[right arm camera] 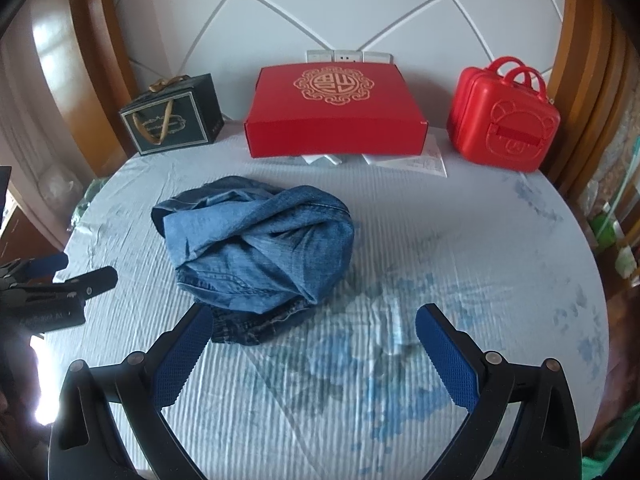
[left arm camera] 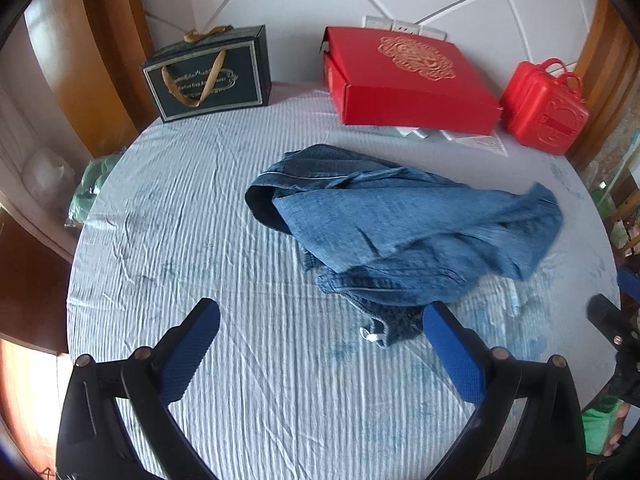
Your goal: Fold clothes
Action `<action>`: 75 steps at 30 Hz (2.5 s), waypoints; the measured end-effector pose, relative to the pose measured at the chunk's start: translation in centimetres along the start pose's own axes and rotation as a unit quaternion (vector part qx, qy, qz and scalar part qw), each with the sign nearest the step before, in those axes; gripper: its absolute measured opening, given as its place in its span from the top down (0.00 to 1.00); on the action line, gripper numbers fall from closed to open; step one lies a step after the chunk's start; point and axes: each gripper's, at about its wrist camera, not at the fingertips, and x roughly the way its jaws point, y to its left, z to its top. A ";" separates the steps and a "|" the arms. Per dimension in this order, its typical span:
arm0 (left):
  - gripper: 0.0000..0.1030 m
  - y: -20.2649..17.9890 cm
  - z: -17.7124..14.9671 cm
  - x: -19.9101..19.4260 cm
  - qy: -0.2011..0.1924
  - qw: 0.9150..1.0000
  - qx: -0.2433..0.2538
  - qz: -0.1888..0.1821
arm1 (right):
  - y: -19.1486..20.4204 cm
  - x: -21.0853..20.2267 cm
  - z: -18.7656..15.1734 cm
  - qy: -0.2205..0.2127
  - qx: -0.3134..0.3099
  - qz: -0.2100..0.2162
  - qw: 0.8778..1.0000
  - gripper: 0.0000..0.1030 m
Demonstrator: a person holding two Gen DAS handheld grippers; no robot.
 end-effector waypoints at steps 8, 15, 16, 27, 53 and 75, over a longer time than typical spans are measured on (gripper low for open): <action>0.00 1.3 4.9 6.5 0.036 0.999 -0.003 0.013 | -2.1 3.5 3.0 0.019 0.020 -0.006 1.000 0.00; 0.00 0.1 7.1 14.7 0.060 0.998 -0.001 -0.032 | -3.1 6.8 6.8 0.020 0.033 0.012 0.999 0.00; 0.00 0.0 6.8 16.2 0.071 0.997 -0.005 -0.039 | -3.0 7.2 7.6 0.017 0.031 0.017 0.999 0.00; 0.49 -0.4 4.4 21.2 0.100 0.989 -0.005 -0.112 | -0.9 19.5 8.6 0.119 0.009 0.107 0.987 0.02; 0.21 2.3 4.8 5.7 -0.012 0.995 -0.016 -0.099 | -21.0 9.1 -7.6 0.081 0.289 -0.036 0.953 0.45; 0.21 3.2 -0.9 16.2 0.095 0.992 -0.051 -0.072 | -2.8 10.9 -1.0 0.064 -0.041 0.079 0.994 0.16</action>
